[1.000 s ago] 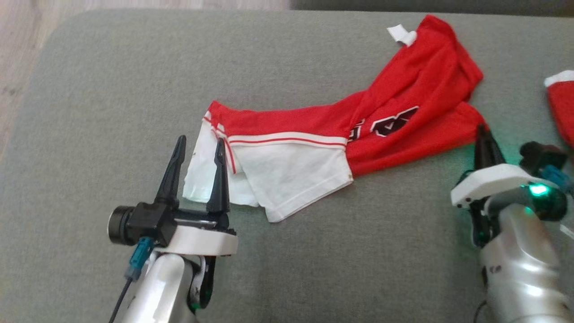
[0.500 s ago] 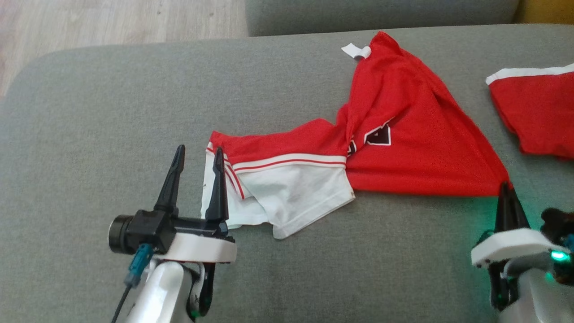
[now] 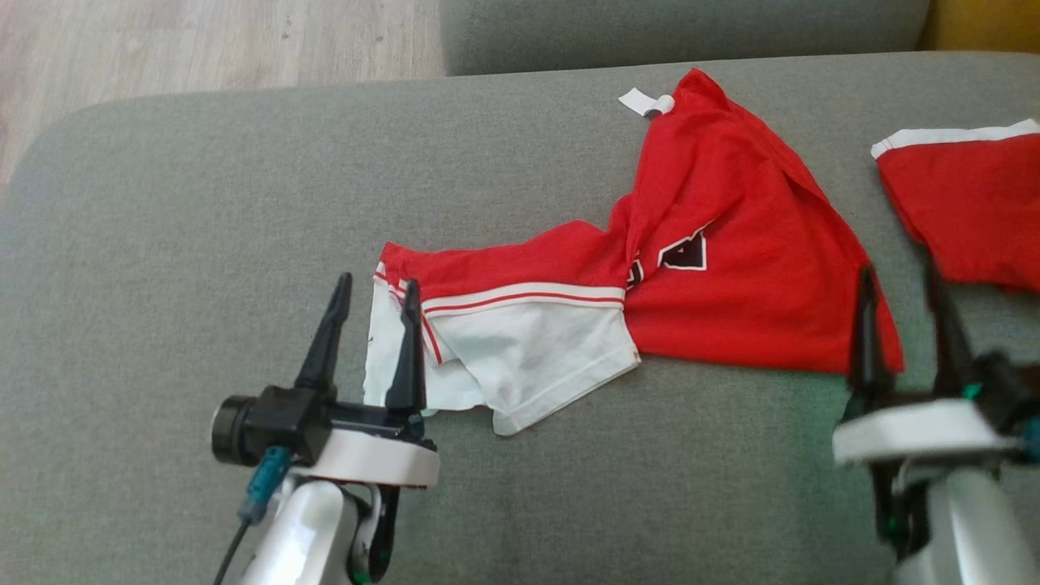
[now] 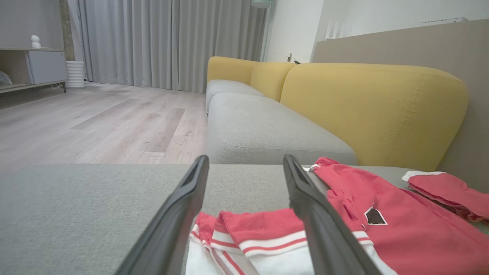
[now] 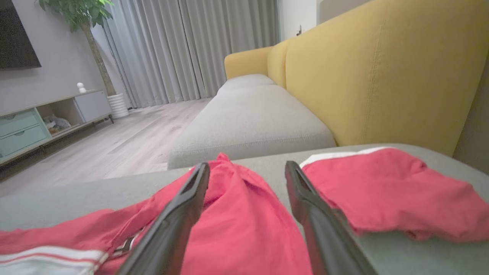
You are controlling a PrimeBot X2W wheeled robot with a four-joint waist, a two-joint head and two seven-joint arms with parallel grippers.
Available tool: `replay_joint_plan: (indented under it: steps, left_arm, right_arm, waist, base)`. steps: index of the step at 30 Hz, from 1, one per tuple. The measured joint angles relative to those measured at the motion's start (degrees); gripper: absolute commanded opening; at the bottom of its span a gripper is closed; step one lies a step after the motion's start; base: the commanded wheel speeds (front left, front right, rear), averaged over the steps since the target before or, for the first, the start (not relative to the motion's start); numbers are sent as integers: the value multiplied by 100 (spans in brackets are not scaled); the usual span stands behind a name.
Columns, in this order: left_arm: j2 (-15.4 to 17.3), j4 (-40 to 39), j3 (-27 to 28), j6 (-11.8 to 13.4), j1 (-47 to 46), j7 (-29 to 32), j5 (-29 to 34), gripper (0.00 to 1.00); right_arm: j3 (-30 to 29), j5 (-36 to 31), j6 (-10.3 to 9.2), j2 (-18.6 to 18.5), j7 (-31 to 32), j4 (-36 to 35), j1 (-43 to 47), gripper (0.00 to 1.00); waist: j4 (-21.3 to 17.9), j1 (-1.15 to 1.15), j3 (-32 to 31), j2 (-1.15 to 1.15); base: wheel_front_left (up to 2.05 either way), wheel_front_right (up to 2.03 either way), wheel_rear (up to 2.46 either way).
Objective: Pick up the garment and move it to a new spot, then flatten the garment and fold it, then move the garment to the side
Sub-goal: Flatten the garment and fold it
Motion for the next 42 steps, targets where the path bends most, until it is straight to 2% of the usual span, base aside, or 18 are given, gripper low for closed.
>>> replay_joint_plan:
  steps: [4, 7, 10, 15, 19, 21, 28, 35, 36, 37, 38, 42]
  left_arm:
    - [-1, 63, -140, -7, 1, 0, 0, 100]
    - [1, 88, -229, -59, -5, 0, 19, 100]
    - [14, 290, -556, -315, -57, 0, 240, 100]
    - [12, 855, -1504, -713, -382, 30, 417, 100]
    - [8, 1405, -2106, -687, -816, 361, 514, 100]
    - [10, 1717, -2279, -512, -1048, 623, 594, 100]
    - [7, 2276, -2616, -231, -1564, 964, 489, 100]
    - [4, 2518, -2811, -249, -1760, 977, 246, 100]
    - [3, 2547, -2850, -252, -1792, 977, 216, 77]
    - [0, 2572, -2874, -252, -1816, 977, 187, 36]
    - [-1, 2593, -2888, -252, -1834, 977, 158, 2]
    - [-3, 2646, -2931, -255, -1845, 977, 98, 0]
  right_arm:
    - [101, 52, 0, 3, 1, -34, 534, 100]
    - [100, 124, 0, 3, 1, -84, 563, 100]
    - [88, 123, 0, 3, 0, -155, 497, 100]
    - [42, 124, 0, 2, 1, -155, 459, 100]
    - [67, 186, 0, 2, 1, -158, 297, 100]
    - [103, 220, 0, 2, 0, -183, 230, 100]
    - [100, 322, 0, 1, 0, -221, 61, 100]
    - [100, 416, 0, 2, 1, -219, 55, 100]
    - [99, 416, 0, 2, 1, -218, 54, 100]
    - [94, 416, 0, 2, 1, -215, 54, 100]
    - [93, 416, 0, 2, 0, -214, 54, 100]
    - [66, 416, 0, 2, 1, -199, 50, 100]
  waist:
    - [21, 0, 30, 0]
    - [14, 0, 63, 0]
    - [-10, 0, 95, 0]
    - [-120, 0, 186, 0]
    - [-289, 0, 310, 0]
    - [-396, 0, 387, 0]
    - [-757, 1, 692, 0]
    - [-975, 0, 835, 0]
    - [-984, 0, 836, 0]
    - [-985, 0, 832, 0]
    - [-984, 0, 825, 0]
    - [-961, 0, 782, 0]
  base:
    - [0, 0, 0]
    - [0, 0, 0]
    - [0, 0, 0]
    - [0, 0, 0]
    - [0, 0, 0]
    - [0, 0, 0]
    - [0, 0, 0]
    - [0, 0, 0]
    - [0, 0, 0]
    - [0, 0, 0]
    - [0, 0, 0]
    - [0, 0, 0]
